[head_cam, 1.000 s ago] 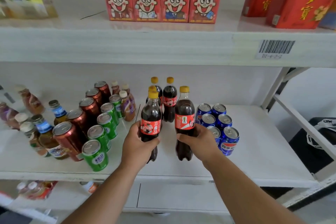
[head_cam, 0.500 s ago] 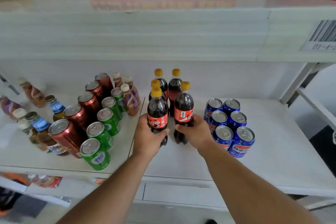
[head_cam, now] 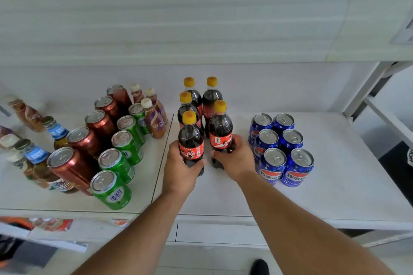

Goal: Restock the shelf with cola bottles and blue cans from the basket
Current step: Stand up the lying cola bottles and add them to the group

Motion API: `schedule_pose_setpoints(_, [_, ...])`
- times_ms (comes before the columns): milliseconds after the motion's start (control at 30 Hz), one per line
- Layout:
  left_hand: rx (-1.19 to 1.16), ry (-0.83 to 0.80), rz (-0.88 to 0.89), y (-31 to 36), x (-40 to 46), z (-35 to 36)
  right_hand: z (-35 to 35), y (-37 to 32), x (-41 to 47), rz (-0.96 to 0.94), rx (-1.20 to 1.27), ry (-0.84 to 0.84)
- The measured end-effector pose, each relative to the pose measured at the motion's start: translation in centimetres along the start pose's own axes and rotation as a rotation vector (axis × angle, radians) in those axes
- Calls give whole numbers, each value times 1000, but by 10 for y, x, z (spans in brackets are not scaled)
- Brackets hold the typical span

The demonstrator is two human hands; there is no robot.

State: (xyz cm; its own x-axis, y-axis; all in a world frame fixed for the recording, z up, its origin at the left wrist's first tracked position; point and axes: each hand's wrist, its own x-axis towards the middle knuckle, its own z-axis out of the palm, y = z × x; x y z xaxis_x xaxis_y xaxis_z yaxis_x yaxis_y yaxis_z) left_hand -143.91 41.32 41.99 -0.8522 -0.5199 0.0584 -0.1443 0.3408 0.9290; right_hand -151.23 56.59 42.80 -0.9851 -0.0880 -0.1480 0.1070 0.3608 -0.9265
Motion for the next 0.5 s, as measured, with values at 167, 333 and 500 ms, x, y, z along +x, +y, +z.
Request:
schedule_pose_setpoints(167, [-19, 10, -15, -8, -3, 0, 2, 2, -8, 0, 24, 29])
schedule_pose_setpoints(333, [24, -33, -40, -18, -7, 2, 4, 3, -12, 10, 19, 22])
schedule_pose_setpoints(500, [50, -65, -80, -20, -6, 0, 2, 14, -18, 30, -78, -10])
